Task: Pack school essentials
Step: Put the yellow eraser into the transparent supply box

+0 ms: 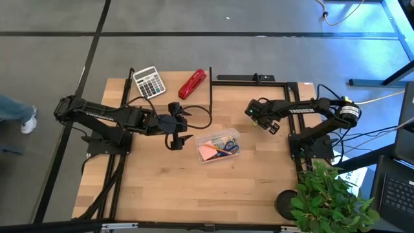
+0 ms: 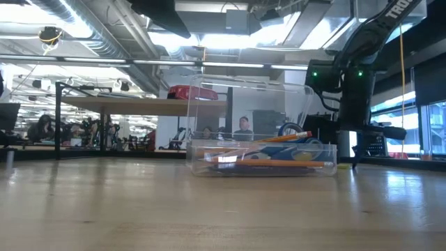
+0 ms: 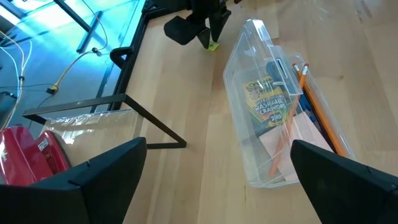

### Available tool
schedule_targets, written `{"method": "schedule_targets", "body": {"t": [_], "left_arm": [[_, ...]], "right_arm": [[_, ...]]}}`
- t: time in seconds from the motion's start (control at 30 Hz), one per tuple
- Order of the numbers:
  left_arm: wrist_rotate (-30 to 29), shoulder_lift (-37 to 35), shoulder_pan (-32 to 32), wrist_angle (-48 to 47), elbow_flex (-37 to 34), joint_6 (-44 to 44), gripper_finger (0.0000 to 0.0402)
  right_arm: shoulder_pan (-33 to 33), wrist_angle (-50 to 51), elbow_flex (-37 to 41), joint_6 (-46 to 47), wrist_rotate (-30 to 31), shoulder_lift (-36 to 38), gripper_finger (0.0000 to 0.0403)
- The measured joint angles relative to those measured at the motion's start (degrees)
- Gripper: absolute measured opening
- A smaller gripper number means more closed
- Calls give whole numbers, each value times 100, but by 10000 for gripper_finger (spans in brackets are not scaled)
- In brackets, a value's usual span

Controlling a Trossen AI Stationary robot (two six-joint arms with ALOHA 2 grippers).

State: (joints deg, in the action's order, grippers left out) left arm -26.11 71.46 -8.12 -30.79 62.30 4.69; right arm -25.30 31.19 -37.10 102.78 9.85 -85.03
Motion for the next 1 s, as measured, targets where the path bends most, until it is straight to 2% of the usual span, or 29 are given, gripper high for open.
{"method": "schedule_targets", "body": {"t": [0.17,0.33,0.47,0.6,1.0], "left_arm": [[-1,0,0,0,-1,0,393],[0,0,0,0,0,0,393],[0,0,0,0,-1,0,393],[0,0,0,-1,0,0,393],[0,0,0,0,0,2,393]], "right_arm": [[-2,-89,4,-4,24,-11,93],[-10,-91,4,-2,-72,-4,67],[-9,-87,4,-21,-95,-4,66],[-9,-49,0,-539,-132,-4,73],[-7,-14,-2,-560,-247,9,77]]}}
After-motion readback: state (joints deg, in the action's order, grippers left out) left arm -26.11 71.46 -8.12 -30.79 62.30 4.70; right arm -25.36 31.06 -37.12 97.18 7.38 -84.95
